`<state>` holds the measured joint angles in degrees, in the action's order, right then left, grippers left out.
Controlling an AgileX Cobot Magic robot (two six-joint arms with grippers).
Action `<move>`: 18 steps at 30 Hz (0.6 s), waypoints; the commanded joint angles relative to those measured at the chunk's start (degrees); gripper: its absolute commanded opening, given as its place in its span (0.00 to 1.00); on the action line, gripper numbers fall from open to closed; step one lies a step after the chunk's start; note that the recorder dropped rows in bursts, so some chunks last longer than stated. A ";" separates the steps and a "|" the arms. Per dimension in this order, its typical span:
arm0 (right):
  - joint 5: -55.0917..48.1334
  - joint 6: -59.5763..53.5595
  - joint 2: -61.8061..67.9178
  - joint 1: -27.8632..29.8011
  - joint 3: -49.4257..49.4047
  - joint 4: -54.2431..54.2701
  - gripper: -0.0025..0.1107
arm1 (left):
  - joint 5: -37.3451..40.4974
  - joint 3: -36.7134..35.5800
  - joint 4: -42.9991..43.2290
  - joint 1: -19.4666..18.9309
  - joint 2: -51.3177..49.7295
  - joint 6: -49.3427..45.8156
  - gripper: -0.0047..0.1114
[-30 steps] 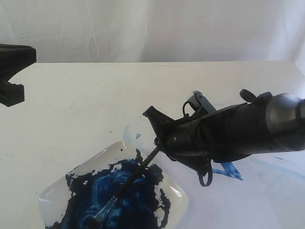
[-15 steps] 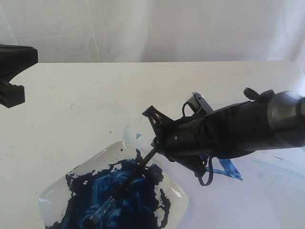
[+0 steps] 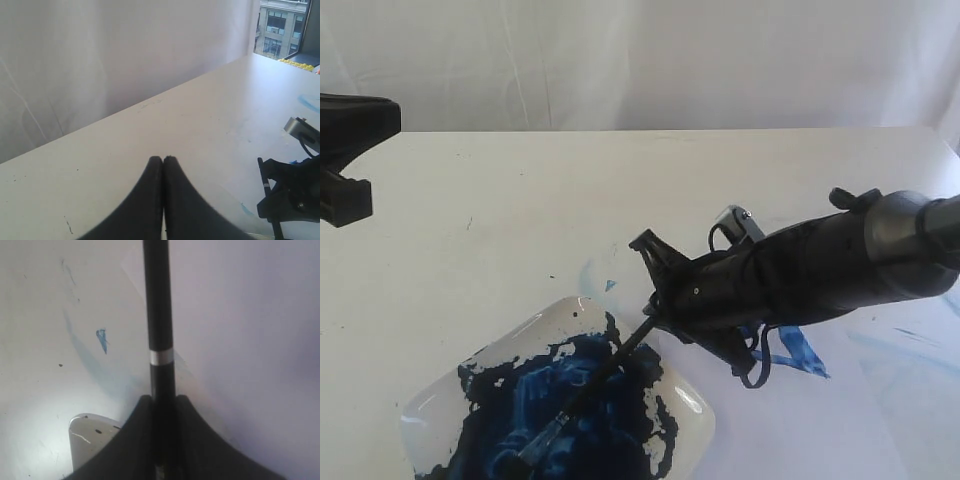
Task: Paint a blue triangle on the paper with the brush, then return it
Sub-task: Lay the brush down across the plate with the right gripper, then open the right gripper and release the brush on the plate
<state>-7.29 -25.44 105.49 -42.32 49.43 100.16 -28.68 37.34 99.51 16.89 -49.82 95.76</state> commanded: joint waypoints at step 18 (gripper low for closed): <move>-1.77 -7.64 -3.61 0.65 -2.24 -0.21 0.30 | -1.30 -0.13 0.38 0.45 0.44 0.43 0.04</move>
<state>-8.74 -30.34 104.70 -42.32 48.92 100.16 -29.55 37.34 99.51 16.89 -49.82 95.76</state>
